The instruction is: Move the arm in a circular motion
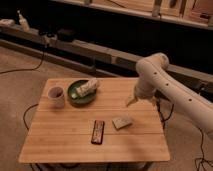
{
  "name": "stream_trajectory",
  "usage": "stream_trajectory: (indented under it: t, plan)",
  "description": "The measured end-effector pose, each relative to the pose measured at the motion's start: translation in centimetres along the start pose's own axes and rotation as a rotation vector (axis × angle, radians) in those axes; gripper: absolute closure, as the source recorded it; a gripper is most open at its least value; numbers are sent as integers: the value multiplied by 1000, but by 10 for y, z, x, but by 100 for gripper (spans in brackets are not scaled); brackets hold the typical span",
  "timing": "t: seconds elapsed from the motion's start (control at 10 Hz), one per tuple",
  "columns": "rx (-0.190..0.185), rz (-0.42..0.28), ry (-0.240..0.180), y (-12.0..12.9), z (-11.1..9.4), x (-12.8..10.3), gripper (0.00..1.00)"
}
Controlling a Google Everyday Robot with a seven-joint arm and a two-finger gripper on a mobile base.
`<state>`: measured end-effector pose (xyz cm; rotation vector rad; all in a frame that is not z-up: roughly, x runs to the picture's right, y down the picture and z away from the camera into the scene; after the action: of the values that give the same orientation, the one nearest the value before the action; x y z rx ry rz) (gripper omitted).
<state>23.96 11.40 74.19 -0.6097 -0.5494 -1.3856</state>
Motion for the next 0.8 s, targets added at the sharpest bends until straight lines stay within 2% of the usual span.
stream_trajectory:
  t: [0.2, 0.4, 0.6, 0.8]
  plan:
    - [-41, 105, -63, 34, 15, -36, 20]
    - [-58, 127, -97, 23, 15, -66, 20]
    - [-40, 69, -110, -25, 1, -94, 20]
    - [29, -56, -124, -98, -22, -116, 20]
